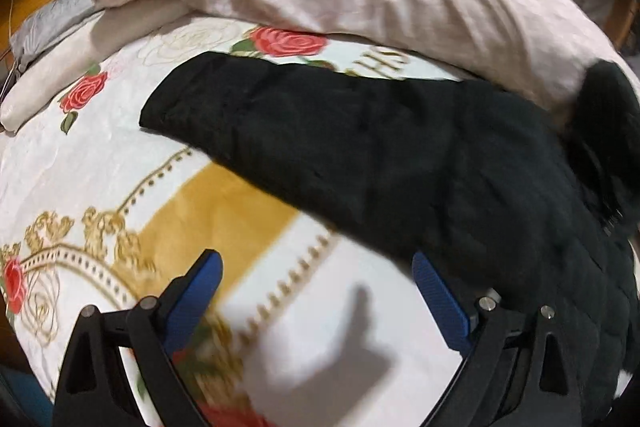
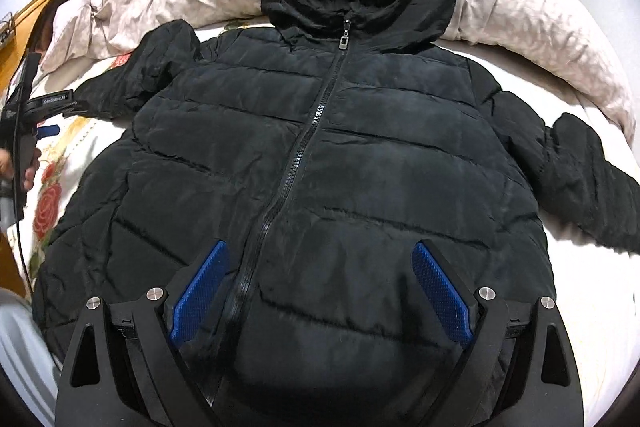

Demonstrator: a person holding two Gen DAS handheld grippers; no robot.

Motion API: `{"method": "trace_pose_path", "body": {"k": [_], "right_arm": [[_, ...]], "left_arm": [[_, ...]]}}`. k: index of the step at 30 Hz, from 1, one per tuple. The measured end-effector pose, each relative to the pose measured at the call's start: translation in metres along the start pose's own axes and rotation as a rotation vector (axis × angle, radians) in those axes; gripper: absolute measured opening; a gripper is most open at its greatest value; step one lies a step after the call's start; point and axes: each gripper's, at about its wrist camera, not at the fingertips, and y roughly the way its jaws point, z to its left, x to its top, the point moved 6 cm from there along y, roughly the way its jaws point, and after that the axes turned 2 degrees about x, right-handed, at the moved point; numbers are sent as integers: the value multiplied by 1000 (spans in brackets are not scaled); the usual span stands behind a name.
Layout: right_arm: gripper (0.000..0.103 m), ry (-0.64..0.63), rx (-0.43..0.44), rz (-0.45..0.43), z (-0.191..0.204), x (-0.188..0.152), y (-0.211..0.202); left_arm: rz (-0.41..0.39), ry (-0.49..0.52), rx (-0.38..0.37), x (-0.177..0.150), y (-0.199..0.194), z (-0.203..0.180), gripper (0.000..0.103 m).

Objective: Fold large clothes
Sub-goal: 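Move the left gripper to the cuff of the sleeve nearest it, then grasp the black sleeve cuff with the left gripper and lift it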

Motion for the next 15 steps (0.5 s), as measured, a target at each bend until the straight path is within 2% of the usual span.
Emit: {"method": "trace_pose_path", "body": {"k": [6, 12, 15], "right_arm": [[93, -10, -45, -4, -11, 11, 20], [93, 13, -61, 9, -19, 13, 36], [93, 16, -69, 16, -22, 13, 42]], "left_arm": [[-9, -98, 13, 22, 39, 29, 96], [-48, -113, 8, 36, 60, 35, 94], [-70, -112, 4, 44, 68, 35, 89]]}}
